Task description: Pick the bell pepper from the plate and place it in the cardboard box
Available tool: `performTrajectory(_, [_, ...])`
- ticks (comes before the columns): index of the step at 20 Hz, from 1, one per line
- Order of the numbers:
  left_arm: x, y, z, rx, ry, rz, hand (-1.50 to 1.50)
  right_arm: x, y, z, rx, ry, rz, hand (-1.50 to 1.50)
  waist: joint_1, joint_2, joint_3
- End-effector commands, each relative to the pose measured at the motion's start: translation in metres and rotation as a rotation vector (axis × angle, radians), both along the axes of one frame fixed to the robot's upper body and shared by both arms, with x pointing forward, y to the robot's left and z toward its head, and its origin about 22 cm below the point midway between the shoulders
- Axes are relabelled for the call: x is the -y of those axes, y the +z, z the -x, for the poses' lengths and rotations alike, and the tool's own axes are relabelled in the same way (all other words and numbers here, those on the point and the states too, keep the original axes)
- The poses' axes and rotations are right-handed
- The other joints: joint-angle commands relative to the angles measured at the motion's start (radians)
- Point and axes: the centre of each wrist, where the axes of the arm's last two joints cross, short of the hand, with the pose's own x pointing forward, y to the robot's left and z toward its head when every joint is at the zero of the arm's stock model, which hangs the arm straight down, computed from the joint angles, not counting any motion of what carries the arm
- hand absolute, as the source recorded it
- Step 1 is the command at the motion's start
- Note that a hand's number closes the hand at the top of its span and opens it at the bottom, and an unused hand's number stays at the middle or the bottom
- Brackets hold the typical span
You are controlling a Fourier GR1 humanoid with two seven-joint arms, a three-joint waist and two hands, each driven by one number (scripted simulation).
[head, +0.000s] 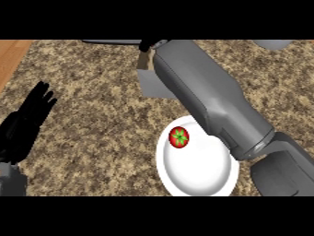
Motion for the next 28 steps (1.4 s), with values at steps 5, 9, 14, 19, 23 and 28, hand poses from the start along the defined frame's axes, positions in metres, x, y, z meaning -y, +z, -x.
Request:
performTrajectory(5, [-0.002, 0.007, -0.006, 0.02, -0.01, 0.001, 0.0, 0.032, -0.054, -0.009, -0.121, -0.039, -0.141, 1.5, 0.03, 0.012, 0.0])
performTrajectory(9, [0.003, 0.006, -0.002, 0.002, -0.009, 0.001, 0.0, 0.05, -0.08, -0.011, -0.221, -0.152, -0.237, -1.5, 0.01, 0.004, 0.001])
performTrajectory(14, [0.008, 0.011, -0.001, 0.012, -0.012, -0.016, 0.0, 0.056, -0.094, -0.008, -0.228, -0.022, -0.256, -1.5, 0.006, 0.002, 0.002])
performTrajectory(19, [-0.01, -0.01, 0.017, -0.007, 0.014, -0.006, 0.0, 0.051, -0.081, -0.008, 0.013, 0.032, -0.391, -1.5, -0.005, -0.001, 0.001])
performTrajectory(23, [-0.005, 0.005, 0.0, -0.004, 0.036, -0.009, 0.0, 0.052, -0.074, -0.005, 0.218, -0.029, -0.611, -1.5, -0.031, -0.006, 0.003])
performTrajectory(28, [-0.005, -0.006, 0.01, -0.034, 0.036, -0.003, 0.0, 0.057, -0.065, -0.004, 0.336, -0.039, -0.758, -1.5, -0.035, -0.012, 0.002])
